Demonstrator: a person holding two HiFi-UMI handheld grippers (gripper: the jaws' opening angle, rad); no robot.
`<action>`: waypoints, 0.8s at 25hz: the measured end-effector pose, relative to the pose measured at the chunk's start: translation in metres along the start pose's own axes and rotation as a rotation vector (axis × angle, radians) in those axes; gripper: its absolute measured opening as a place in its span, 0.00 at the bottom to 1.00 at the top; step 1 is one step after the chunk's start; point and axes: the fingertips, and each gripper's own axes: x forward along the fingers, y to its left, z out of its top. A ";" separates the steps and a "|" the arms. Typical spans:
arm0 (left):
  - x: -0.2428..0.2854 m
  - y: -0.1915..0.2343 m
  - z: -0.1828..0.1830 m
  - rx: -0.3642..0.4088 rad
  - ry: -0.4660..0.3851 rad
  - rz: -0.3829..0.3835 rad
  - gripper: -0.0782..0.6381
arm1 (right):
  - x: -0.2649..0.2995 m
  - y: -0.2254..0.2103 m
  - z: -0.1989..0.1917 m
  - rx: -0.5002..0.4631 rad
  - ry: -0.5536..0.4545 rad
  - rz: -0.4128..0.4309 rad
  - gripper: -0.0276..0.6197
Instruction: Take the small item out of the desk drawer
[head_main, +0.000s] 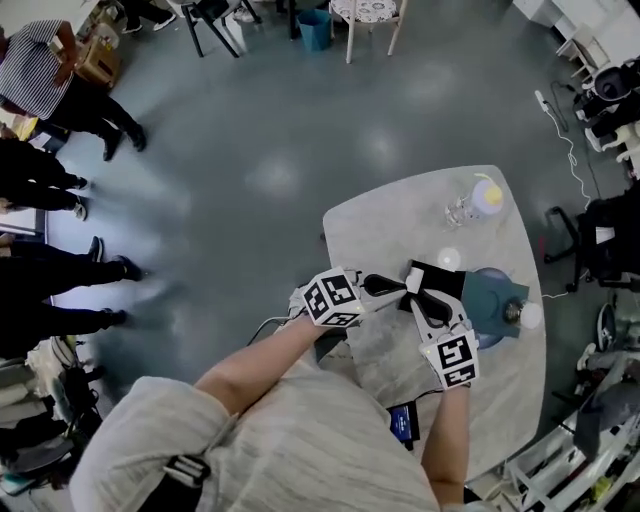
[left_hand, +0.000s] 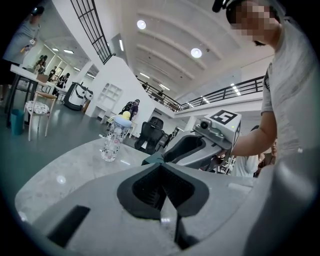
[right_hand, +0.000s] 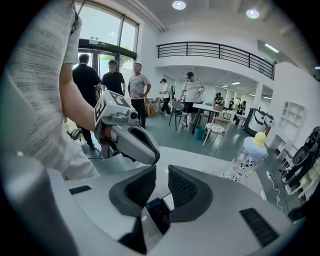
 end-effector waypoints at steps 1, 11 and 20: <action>0.000 0.001 -0.001 -0.006 -0.001 0.002 0.13 | 0.004 0.000 -0.002 -0.011 0.014 0.009 0.16; -0.010 0.013 -0.010 -0.046 -0.009 0.033 0.13 | 0.035 -0.003 -0.022 -0.131 0.141 0.088 0.23; -0.006 0.018 -0.016 -0.064 0.001 0.031 0.13 | 0.050 -0.014 -0.040 -0.229 0.230 0.120 0.29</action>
